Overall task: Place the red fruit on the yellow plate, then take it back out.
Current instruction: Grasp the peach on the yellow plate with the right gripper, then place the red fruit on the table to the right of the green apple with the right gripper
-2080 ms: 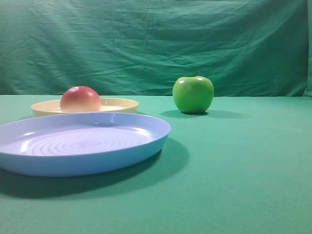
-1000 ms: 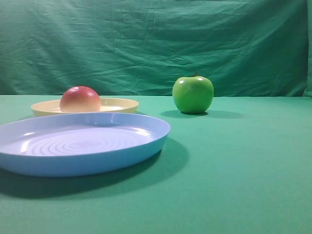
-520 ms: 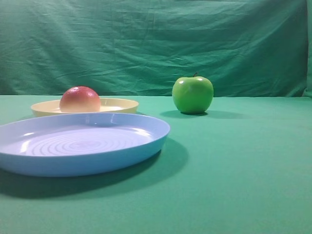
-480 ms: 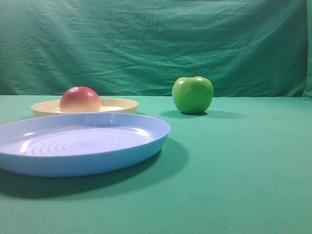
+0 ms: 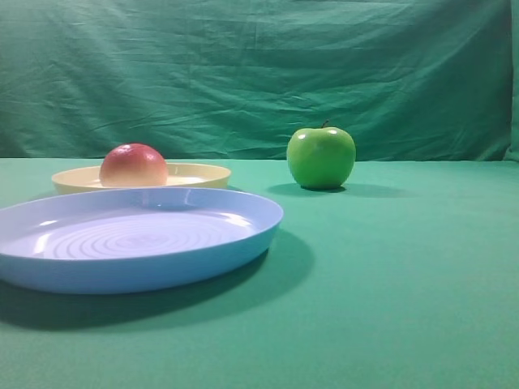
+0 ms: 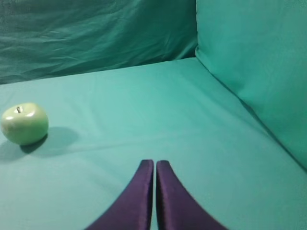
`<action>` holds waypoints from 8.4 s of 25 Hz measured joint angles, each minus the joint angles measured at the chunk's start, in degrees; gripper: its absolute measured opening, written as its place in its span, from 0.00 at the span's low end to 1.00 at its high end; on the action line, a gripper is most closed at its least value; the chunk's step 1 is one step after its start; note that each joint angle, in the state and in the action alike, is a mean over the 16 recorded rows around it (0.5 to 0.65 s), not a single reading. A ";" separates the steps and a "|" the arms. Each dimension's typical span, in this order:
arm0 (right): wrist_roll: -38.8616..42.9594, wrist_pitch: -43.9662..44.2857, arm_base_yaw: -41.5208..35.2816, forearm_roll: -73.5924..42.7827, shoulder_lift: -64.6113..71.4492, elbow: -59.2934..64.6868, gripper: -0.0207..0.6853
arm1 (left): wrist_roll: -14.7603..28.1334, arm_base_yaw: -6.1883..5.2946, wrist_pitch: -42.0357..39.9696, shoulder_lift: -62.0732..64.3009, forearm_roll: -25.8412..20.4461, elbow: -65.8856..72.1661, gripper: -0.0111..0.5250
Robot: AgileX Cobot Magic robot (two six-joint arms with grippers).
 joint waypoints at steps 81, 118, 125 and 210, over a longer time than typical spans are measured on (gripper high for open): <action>-17.34 17.80 21.53 15.54 42.97 -39.89 0.03 | -0.03 0.00 0.00 0.00 0.00 0.00 0.02; -53.87 19.74 32.91 37.73 122.18 -102.82 0.28 | -0.03 0.00 0.00 0.00 0.00 0.00 0.02; -56.98 18.02 33.15 40.89 127.20 -104.88 0.68 | -0.03 0.00 0.00 0.00 0.00 0.00 0.02; -43.13 -4.42 9.75 36.57 70.92 -23.41 0.31 | -0.02 0.00 0.00 0.00 0.00 0.00 0.02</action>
